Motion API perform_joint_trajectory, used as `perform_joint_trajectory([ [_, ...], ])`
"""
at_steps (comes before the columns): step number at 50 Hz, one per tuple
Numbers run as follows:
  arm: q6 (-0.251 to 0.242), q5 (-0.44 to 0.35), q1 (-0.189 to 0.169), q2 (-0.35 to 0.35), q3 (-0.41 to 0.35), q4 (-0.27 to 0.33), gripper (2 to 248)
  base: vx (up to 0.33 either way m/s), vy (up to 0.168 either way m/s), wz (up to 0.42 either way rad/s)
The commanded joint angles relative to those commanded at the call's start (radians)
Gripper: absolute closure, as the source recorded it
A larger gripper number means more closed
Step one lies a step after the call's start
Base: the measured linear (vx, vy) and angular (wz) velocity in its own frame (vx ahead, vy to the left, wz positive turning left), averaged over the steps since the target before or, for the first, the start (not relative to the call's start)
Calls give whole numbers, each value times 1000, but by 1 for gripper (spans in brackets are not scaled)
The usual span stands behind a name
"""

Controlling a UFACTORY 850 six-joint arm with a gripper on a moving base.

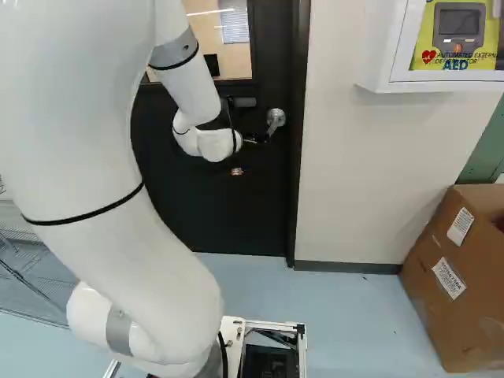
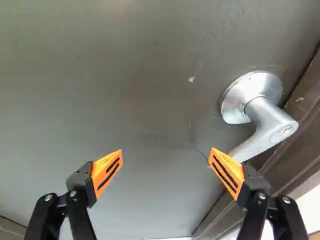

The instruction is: Open the door and move inside

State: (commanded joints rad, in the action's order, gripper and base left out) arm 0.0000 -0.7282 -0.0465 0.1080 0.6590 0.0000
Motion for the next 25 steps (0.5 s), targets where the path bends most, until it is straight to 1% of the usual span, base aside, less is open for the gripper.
perform_joint_trajectory([
  [25, 0, 0, 0, 56, 0, 0, 3, 0, 0, 0],
])
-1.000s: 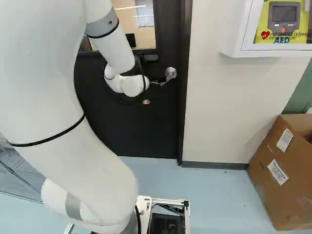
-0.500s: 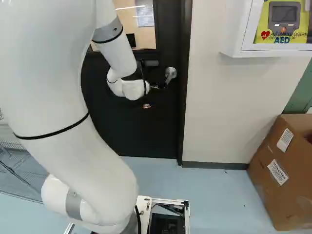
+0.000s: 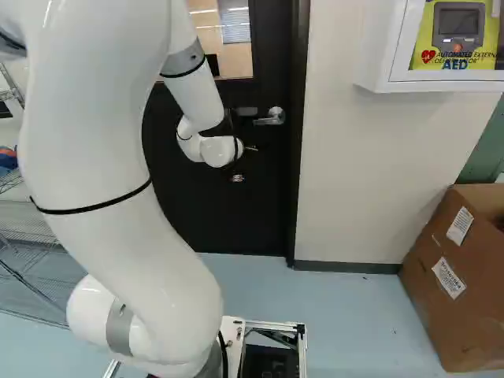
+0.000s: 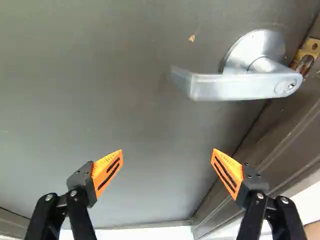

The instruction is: Open the door and move inside

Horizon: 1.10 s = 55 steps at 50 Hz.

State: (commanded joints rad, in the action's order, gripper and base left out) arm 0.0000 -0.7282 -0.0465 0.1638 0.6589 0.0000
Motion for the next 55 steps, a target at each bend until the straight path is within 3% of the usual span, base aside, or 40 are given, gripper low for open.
perform_joint_trajectory([
  [15, 0, 0, 0, 23, 9, -63, 3, 0, 0, 0],
  [55, 0, -23, 36, 183, 196, -383, 3, 0, 0, 0],
])
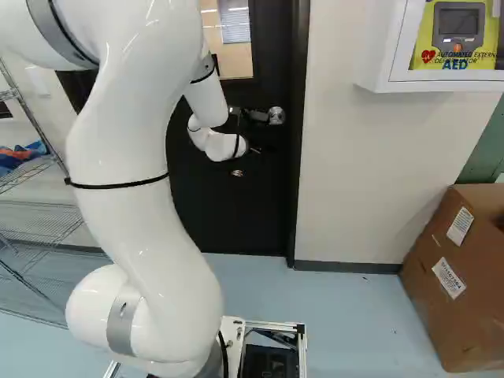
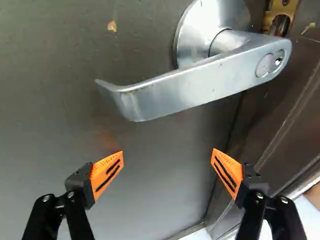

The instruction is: Open the door and move inside

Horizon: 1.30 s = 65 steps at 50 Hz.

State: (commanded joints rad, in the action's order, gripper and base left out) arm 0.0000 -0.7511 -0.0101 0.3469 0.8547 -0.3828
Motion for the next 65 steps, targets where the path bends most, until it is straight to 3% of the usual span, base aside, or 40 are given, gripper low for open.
perform_joint_trajectory([
  [21, 0, 0, 24, 91, 113, -175, 3, 0, 0, 0],
  [65, 0, 0, 66, 281, 364, -187, 3, 0, 0, 0],
])
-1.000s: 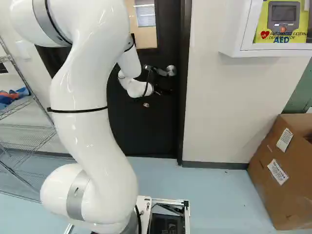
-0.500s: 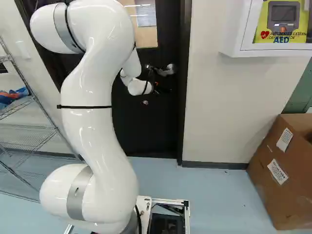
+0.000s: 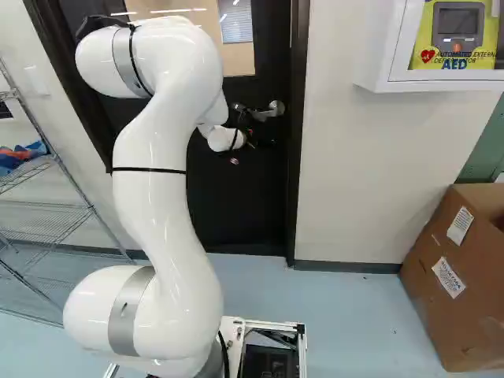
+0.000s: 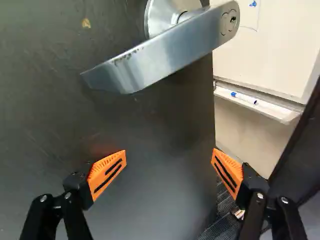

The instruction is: Open the door and move inside

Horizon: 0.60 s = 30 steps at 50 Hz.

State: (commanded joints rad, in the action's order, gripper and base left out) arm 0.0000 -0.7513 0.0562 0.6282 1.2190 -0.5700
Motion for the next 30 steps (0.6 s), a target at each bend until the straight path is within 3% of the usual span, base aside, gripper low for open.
perform_joint_trajectory([
  [12, 0, 0, 19, 15, 20, 20, 3, 0, 0, 0],
  [30, 0, 26, 55, 53, 72, 189, 3, 0, 0, 0],
])
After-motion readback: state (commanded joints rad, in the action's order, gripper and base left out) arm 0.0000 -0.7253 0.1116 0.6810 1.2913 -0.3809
